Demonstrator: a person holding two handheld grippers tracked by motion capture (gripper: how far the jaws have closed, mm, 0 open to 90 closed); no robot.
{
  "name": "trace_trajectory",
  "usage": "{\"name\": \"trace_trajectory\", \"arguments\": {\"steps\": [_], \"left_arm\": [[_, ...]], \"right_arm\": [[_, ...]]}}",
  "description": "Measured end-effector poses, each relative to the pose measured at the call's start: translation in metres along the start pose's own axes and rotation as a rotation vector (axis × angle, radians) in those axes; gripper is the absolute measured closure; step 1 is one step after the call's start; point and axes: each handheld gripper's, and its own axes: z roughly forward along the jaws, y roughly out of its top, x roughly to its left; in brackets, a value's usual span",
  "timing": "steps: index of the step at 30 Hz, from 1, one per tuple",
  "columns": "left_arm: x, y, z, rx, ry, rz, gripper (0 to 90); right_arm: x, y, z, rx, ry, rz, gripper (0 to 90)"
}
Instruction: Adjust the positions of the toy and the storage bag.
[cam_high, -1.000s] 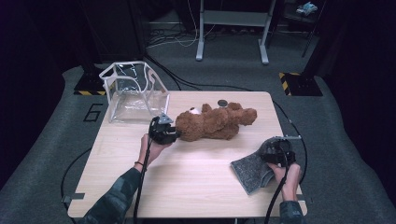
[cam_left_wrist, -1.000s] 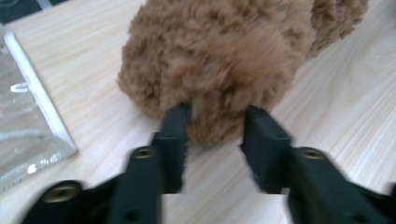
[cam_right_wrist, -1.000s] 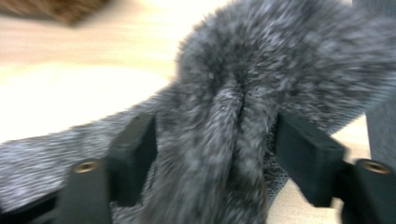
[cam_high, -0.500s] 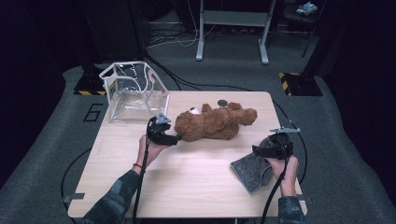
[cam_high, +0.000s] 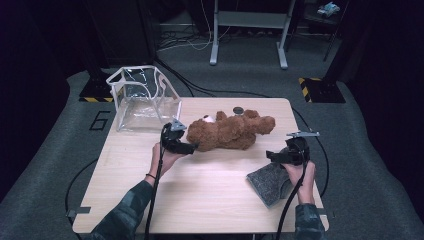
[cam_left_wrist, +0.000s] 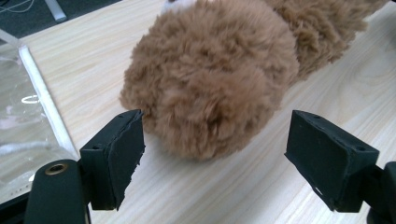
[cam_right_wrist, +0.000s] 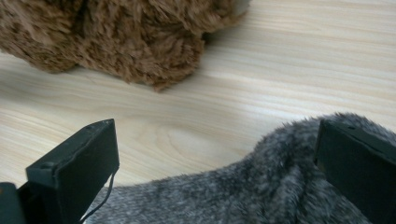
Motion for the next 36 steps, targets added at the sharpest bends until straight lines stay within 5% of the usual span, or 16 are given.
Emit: {"name": "trace_trajectory", "arguments": {"steps": [17,24,31,36], "left_arm": [[0.002,0.018,0.02,0.045,0.001,0.015,18.2],[0.003,0.015,0.027,0.066,-0.012,0.035,29.7],[0.002,0.012,0.029,0.079,-0.017,0.068,48.9],[0.004,0.012,0.028,0.077,-0.022,0.09,58.8]], "right_arm": [[0.008,0.048,0.019,0.018,0.007,-0.022,0.0],[0.01,0.064,0.034,0.046,0.011,-0.012,1.0],[0.005,0.08,0.044,0.035,0.003,-0.016,15.9],[0.006,0.085,0.054,0.044,-0.028,-0.036,34.9]]}}
